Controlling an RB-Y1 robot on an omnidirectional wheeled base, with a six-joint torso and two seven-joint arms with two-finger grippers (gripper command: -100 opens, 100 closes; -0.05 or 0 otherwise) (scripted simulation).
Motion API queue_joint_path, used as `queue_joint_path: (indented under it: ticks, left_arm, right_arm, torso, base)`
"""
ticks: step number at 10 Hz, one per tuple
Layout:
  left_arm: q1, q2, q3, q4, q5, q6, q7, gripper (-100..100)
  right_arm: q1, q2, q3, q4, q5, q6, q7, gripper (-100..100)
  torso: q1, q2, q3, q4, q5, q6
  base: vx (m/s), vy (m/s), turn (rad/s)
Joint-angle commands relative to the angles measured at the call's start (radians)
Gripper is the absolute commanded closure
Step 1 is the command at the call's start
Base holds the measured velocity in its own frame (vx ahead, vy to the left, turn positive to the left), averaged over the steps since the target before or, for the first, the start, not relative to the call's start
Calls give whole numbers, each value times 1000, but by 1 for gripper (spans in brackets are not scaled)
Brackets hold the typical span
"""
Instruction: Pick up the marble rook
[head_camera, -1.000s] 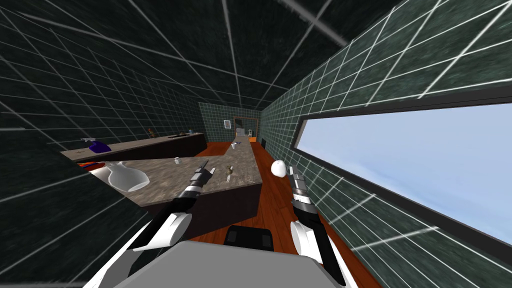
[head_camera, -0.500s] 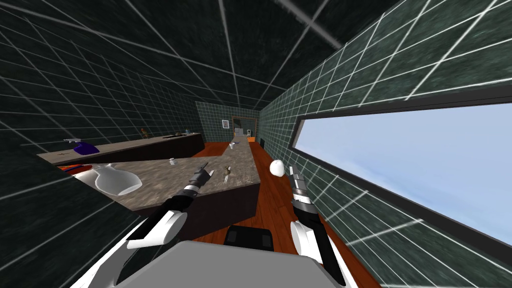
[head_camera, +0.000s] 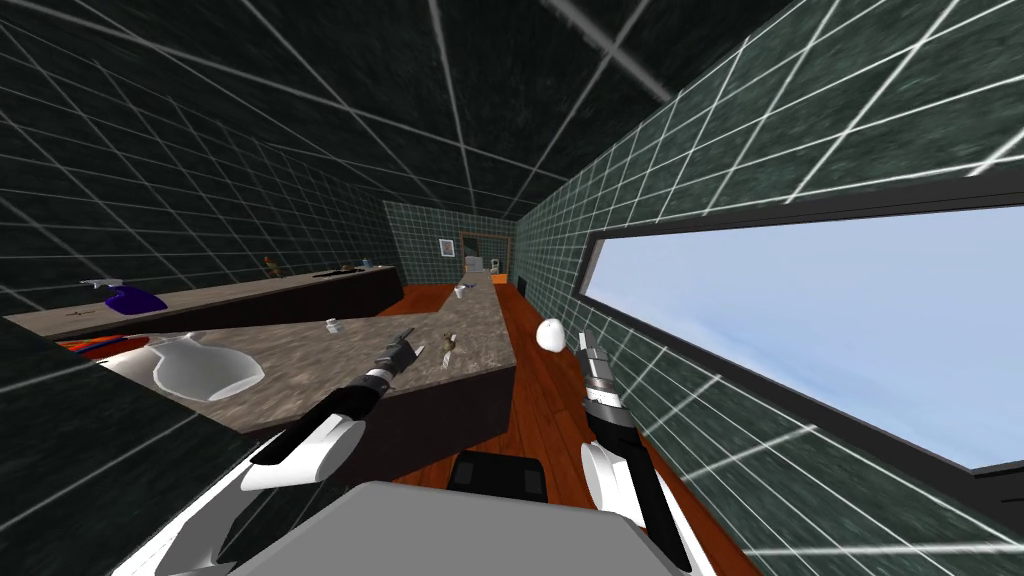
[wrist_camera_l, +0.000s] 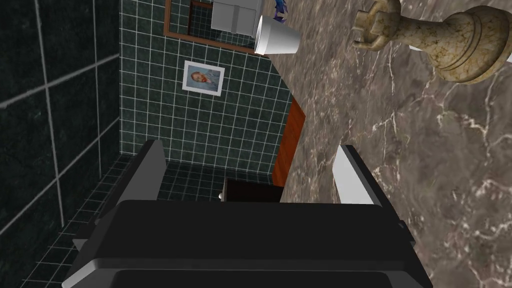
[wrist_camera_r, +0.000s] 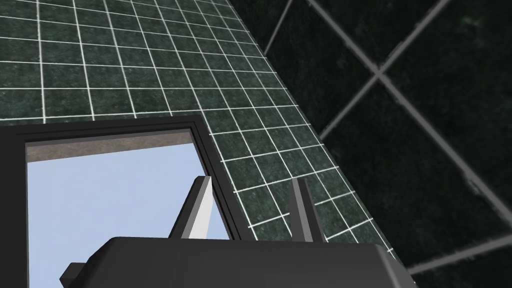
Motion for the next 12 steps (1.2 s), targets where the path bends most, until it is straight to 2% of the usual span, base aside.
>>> queue_joint_path:
  ticks: [1,2,3,4,5,6,7,8,9,10,11,12]
  left_arm:
    - [-4,46,19,27,40,50,27,-100]
    - [-4,46,19,27,40,65,27,-100]
    - [-9,82,36,44,73,101,47,-100]
    - [-9,82,36,44,73,123,47,-100]
    - [-13,118,52,62,107,158,67,-100]
    - [-13,118,52,62,107,182,67,-100]
    - [-17,154,69,80,142,215,88,-100]
    - [-17,154,69,80,142,240,88,-100]
    - [-21,190,85,97,177,269,109,-100]
    - [-21,190,85,97,177,303,109,-100]
    - [-24,226,102,114,212,331,131,-100]
    - [-24,226,102,114,212,350,131,-100]
  right_arm:
    - [0,0,0,0,0,0,0,0]
    - [0,0,0,0,0,0,0,0]
    - [0,0,0,0,0,0,0,0]
    - [0,0,0,0,0,0,0,0]
    - [0,0,0,0,0,0,0,0]
    - [0,0,0,0,0,0,0,0]
    - [0,0,0,0,0,0,0,0]
    - [0,0,0,0,0,0,0,0]
    - [0,0,0,0,0,0,0,0]
    - [0,0,0,0,0,0,0,0]
    - [0,0,0,0,0,0,0,0]
    - [0,0,0,0,0,0,0,0]
  torso:
    - [0,0,0,0,0,0]
    - [0,0,0,0,0,0]
    - [0,0,0,0,0,0]
    - [-1,0,0,0,0,0]
    - [0,0,0,0,0,0]
    - [-1,0,0,0,0,0]
    - [0,0,0,0,0,0]
    - [-1,0,0,0,0,0]
    - [0,0,0,0,0,0]
    - [-1,0,0,0,0,0]
    - [0,0,0,0,0,0]
    - [0,0,0,0,0,0]
  base:
    - [8,-40,-80]
    - [6,-30,-43]
    - [10,-46,-81]
    - [3,-41,-45]
    - [4,-49,-87]
    - [7,-38,-42]
    - [7,-46,-103]
    - [5,-38,-52]
    - [7,-48,-102]
    - [6,-37,-46]
    - [10,-43,-92]
    - [10,-33,-42]
